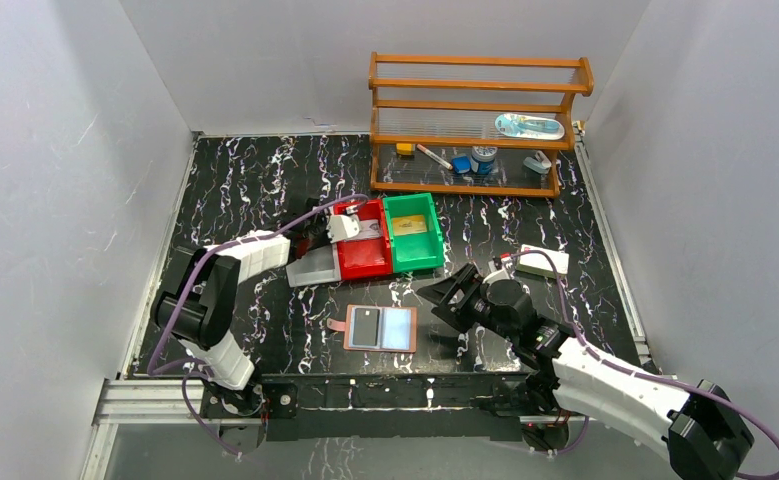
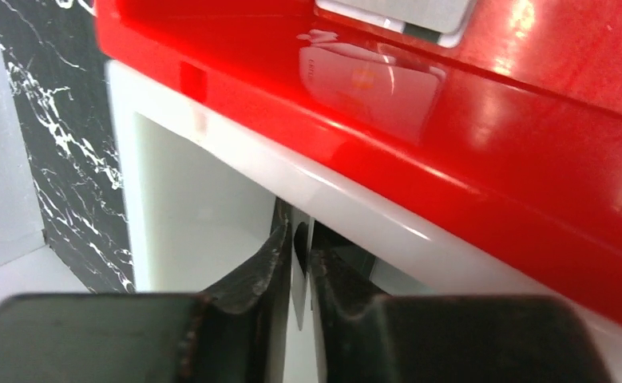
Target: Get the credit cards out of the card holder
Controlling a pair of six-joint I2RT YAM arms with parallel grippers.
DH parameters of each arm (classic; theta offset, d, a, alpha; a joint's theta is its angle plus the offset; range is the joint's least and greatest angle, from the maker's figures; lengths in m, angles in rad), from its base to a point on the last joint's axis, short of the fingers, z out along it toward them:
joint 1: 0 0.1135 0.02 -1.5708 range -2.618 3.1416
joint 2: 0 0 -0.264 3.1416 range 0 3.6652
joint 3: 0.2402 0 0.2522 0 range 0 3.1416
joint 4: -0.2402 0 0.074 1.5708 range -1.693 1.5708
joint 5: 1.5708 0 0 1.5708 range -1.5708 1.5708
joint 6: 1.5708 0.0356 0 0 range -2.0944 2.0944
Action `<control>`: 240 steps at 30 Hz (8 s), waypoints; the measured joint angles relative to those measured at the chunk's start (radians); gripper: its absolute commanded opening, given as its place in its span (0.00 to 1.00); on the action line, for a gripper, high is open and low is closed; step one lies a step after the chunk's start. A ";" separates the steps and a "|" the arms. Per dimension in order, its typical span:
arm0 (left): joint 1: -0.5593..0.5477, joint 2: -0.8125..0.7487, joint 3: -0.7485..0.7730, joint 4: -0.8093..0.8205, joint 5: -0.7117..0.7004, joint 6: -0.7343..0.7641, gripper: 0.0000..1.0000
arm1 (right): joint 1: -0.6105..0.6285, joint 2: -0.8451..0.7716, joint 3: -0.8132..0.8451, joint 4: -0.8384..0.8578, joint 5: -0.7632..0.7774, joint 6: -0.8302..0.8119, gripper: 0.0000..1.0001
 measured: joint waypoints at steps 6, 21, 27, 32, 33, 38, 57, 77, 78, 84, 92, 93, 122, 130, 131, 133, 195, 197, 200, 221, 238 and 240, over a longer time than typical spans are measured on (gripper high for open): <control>0.006 -0.001 -0.028 0.028 0.008 -0.042 0.36 | -0.006 -0.002 -0.001 -0.010 0.000 0.004 0.88; 0.006 -0.159 -0.033 -0.042 0.061 -0.131 0.66 | -0.012 0.036 -0.002 -0.011 -0.026 0.009 0.89; 0.006 -0.327 -0.019 -0.111 0.071 -0.289 0.84 | -0.012 0.067 0.005 -0.016 -0.051 0.006 0.89; 0.006 -0.526 -0.019 -0.126 0.129 -0.533 0.89 | -0.012 0.127 0.063 -0.058 -0.079 -0.013 0.90; 0.006 -0.566 -0.023 -0.127 0.144 -0.595 0.91 | -0.012 0.148 0.089 -0.079 -0.085 -0.020 0.89; 0.006 -0.724 -0.061 -0.171 0.179 -0.885 0.96 | -0.012 0.308 0.293 -0.201 -0.116 -0.095 0.77; 0.006 -0.842 -0.192 -0.379 0.303 -1.537 0.98 | 0.128 0.621 0.493 -0.325 -0.138 -0.168 0.66; 0.006 -0.842 -0.293 -0.308 0.523 -1.738 0.79 | 0.142 0.795 0.575 -0.248 -0.216 -0.182 0.64; 0.006 -0.842 -0.293 -0.309 0.525 -1.738 0.74 | 0.143 0.804 0.579 -0.244 -0.219 -0.184 0.64; 0.006 -0.830 -0.293 -0.310 0.560 -1.736 0.63 | 0.147 0.834 0.583 -0.248 -0.214 -0.194 0.58; 0.006 -0.715 -0.293 -0.310 0.671 -1.691 0.55 | 0.148 0.850 0.583 -0.296 -0.174 -0.197 0.50; 0.006 -0.702 -0.293 -0.310 0.682 -1.686 0.55 | 0.148 0.850 0.583 -0.303 -0.164 -0.197 0.49; -0.171 -0.671 -0.274 -0.408 0.423 -1.658 0.50 | 0.200 0.758 0.607 -0.310 -0.087 -0.231 0.50; -0.171 -0.671 -0.257 -0.457 0.372 -1.655 0.52 | 0.209 0.843 0.617 -0.263 -0.128 -0.217 0.53; -0.171 -0.670 -0.257 -0.457 0.375 -1.655 0.52 | 0.209 0.848 0.612 -0.262 -0.129 -0.214 0.53; -0.171 -0.662 -0.257 -0.453 0.392 -1.655 0.52 | 0.209 0.857 0.599 -0.265 -0.132 -0.203 0.52; -0.224 -0.305 -0.299 -0.328 0.523 -1.635 0.22 | 0.198 0.872 0.529 -0.124 -0.177 -0.133 0.42; -0.224 -0.305 -0.301 -0.329 0.522 -1.632 0.20 | 0.198 0.880 0.529 -0.124 -0.176 -0.124 0.42; -0.224 -0.305 -0.301 -0.330 0.521 -1.628 0.19 | 0.197 0.884 0.528 -0.124 -0.176 -0.119 0.42; -0.233 -0.294 -0.301 -0.336 0.513 -1.614 0.00 | 0.177 0.856 0.386 0.069 -0.214 -0.066 0.00; -0.248 -0.367 -0.282 -0.367 0.497 -1.633 0.37 | 0.152 0.813 0.331 0.075 -0.226 -0.046 0.00; -0.249 -0.388 -0.258 -0.369 0.500 -1.636 0.38 | 0.152 0.824 0.339 0.075 -0.234 -0.045 0.01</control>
